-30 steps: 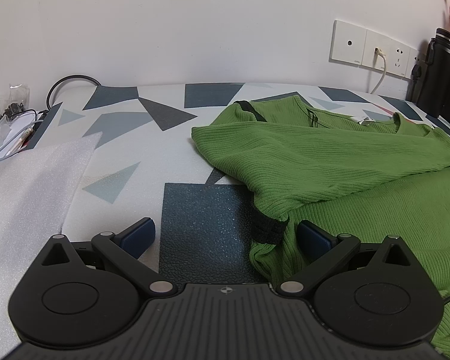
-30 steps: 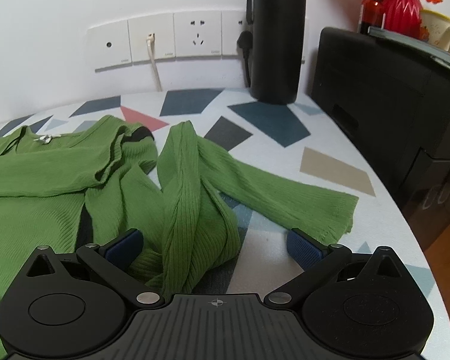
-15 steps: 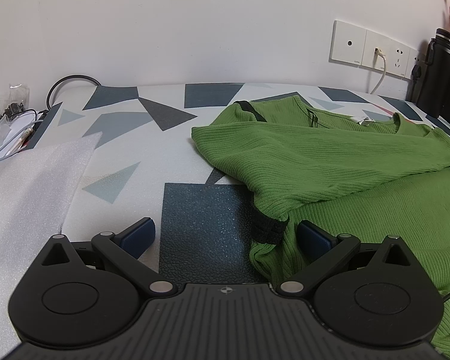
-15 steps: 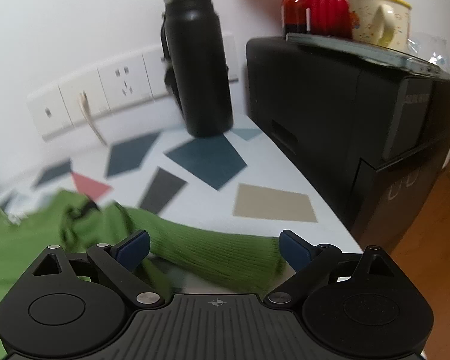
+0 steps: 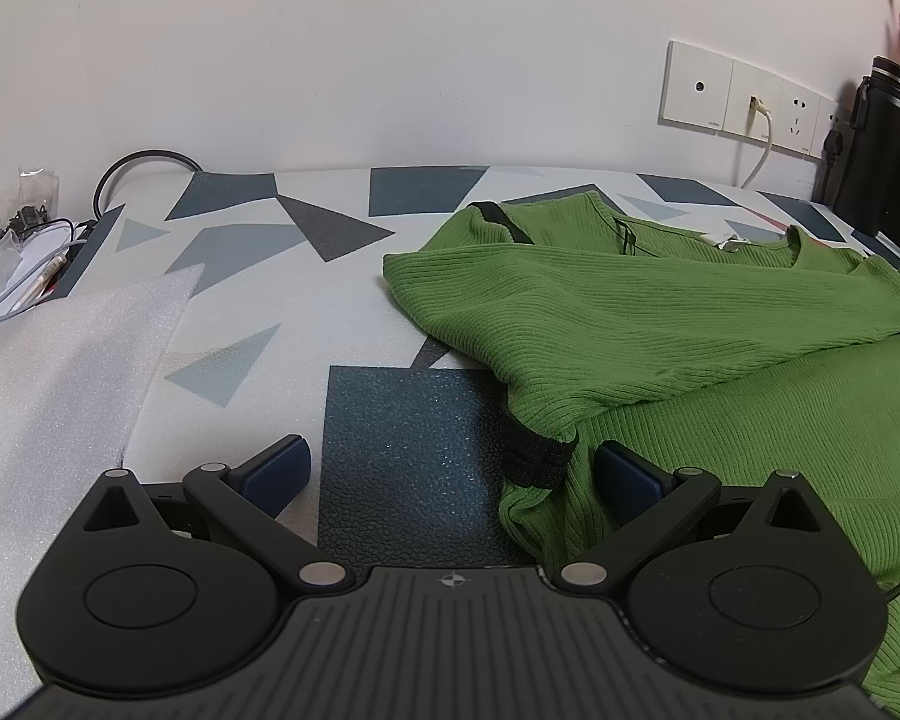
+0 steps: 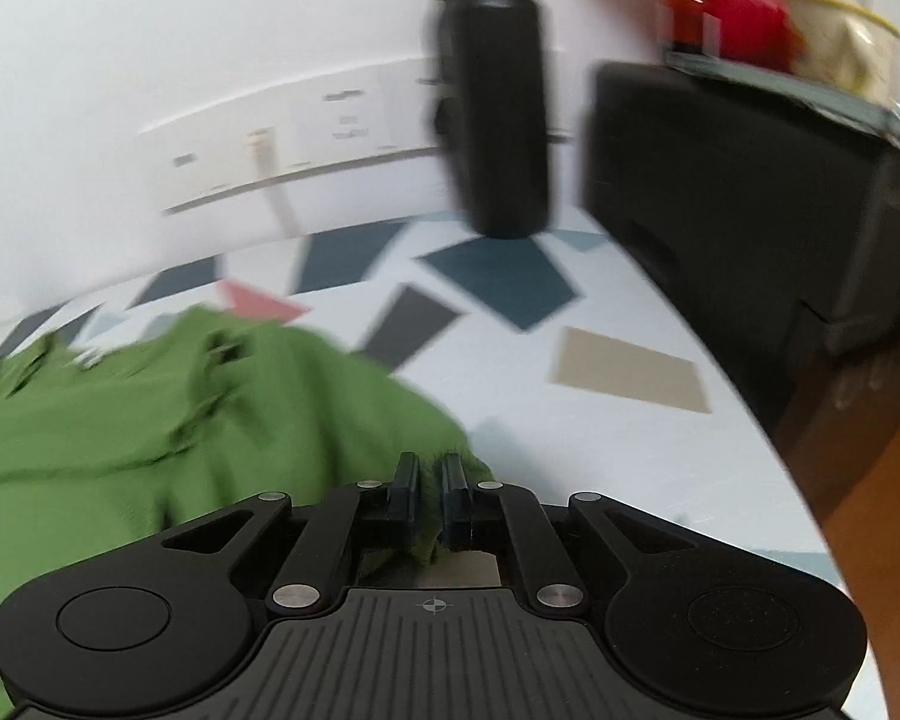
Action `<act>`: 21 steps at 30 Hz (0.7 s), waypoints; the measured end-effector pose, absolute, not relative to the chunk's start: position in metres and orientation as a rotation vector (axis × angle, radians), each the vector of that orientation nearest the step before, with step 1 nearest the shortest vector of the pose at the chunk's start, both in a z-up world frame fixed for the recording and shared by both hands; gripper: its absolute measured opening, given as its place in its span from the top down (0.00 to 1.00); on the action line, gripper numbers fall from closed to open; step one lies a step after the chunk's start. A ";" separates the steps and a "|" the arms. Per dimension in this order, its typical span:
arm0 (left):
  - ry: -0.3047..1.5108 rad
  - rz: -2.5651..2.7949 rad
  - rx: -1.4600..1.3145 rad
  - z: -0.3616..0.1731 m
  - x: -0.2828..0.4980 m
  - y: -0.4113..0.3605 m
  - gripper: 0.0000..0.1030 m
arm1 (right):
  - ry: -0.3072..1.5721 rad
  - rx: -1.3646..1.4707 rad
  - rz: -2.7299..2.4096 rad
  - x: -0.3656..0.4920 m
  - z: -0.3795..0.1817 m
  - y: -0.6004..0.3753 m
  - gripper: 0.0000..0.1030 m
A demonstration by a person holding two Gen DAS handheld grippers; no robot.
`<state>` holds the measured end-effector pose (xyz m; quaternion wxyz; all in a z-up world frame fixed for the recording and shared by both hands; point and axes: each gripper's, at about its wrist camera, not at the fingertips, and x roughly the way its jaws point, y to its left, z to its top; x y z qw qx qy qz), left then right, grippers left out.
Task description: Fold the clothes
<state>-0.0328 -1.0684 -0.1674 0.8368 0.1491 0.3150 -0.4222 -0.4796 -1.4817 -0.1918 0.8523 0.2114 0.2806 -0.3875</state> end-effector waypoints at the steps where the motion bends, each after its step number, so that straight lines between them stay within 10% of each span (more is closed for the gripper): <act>1: 0.667 -0.894 0.316 -0.167 -0.033 -1.068 0.00 | 0.599 0.432 -0.774 -0.477 -0.189 -1.474 0.94; 4: 0.666 -0.894 0.316 -0.167 -0.033 -1.068 0.00 | 0.633 0.386 -0.639 -0.467 -0.181 -1.453 0.91; 11: 0.667 -0.895 0.316 -0.167 -0.033 -1.068 0.00 | 0.648 0.322 -0.665 -0.441 -0.171 -1.444 0.38; 21: 0.666 -0.894 0.316 -0.167 -0.033 -1.068 0.00 | 0.702 0.306 -0.702 -0.412 -0.193 -1.458 0.42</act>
